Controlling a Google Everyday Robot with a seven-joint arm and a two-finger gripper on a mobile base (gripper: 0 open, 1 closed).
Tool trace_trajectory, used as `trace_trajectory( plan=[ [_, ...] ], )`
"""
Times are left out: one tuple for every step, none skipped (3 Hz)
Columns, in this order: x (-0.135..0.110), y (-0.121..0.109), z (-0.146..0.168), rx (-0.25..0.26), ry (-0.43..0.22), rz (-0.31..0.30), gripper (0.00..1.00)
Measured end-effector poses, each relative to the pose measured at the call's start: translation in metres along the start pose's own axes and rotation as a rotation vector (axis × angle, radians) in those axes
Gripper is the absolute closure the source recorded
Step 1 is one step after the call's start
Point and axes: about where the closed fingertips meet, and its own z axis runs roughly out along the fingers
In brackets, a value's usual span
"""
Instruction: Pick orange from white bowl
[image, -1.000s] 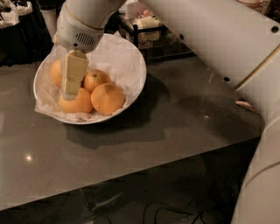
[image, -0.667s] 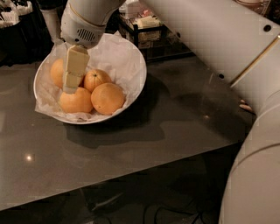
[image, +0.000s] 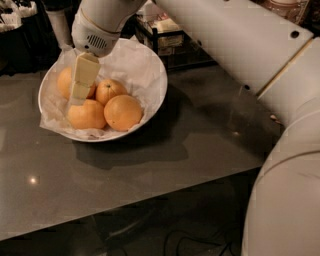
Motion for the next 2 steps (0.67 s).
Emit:
trace_trajectory(
  plan=[
    [0.001,0.0009,0.0026,0.0,-0.009,0.025,0.0],
    [-0.0023,0.0018,0.0069,0.042,0.002,0.109,0.0]
  ],
)
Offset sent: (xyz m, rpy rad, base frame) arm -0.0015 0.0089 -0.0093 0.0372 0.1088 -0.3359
